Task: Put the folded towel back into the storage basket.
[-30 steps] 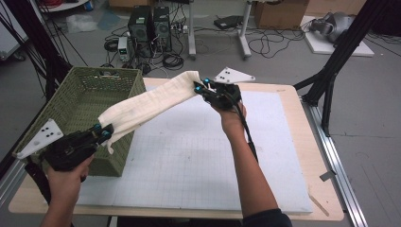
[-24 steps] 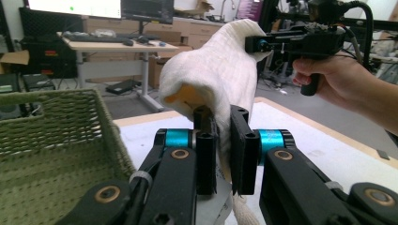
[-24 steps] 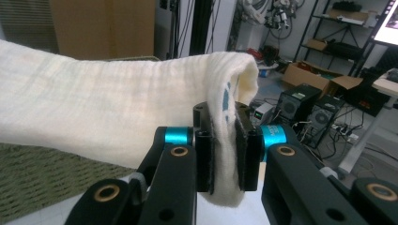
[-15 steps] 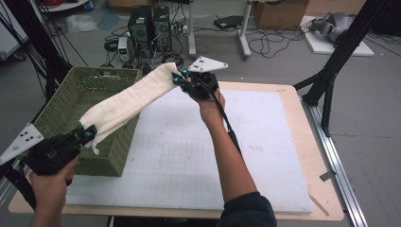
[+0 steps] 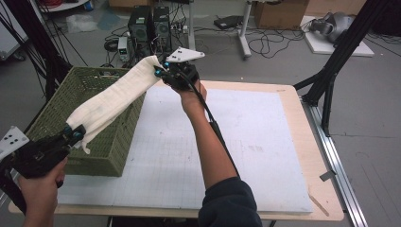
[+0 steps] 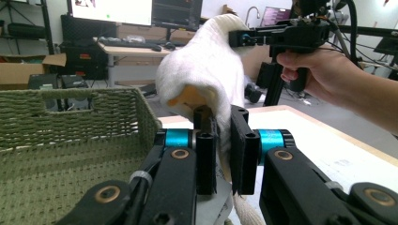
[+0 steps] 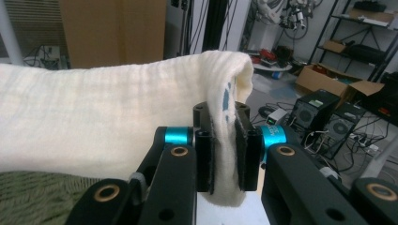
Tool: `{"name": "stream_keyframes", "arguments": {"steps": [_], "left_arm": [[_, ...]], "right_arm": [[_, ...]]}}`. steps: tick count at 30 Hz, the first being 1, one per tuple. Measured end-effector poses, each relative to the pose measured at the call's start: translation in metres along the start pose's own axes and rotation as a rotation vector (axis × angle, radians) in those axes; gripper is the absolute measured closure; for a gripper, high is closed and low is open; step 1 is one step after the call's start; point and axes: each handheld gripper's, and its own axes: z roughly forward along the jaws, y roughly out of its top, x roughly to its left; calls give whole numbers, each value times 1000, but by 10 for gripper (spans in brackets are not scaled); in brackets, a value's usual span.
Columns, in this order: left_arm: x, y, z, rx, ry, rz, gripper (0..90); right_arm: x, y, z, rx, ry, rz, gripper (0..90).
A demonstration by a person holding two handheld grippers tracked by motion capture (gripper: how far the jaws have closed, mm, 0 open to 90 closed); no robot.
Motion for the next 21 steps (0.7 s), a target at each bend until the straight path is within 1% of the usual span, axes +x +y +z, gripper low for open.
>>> {"name": "stream_keyframes", "arguments": {"steps": [6, 12, 15, 16, 19, 21], "left_arm": [[7, -1, -6, -13, 19, -19, 820], [14, -1, -13, -21, 52, -22, 821], [18, -1, -17, -26, 63, -29, 821], [20, 0, -18, -27, 66, -32, 820], [23, 0, -21, -23, 86, -20, 820], [25, 1, -23, -25, 92, -24, 820]], "right_arm": [[5, 10, 22, 0, 10, -2, 812], [12, 17, 43, 16, 20, -5, 811], [17, 19, 53, 12, 24, -1, 812], [18, 20, 56, 10, 25, -4, 812], [22, 19, 67, 21, 30, -1, 812], [25, 18, 74, 20, 32, 4, 811]]}}
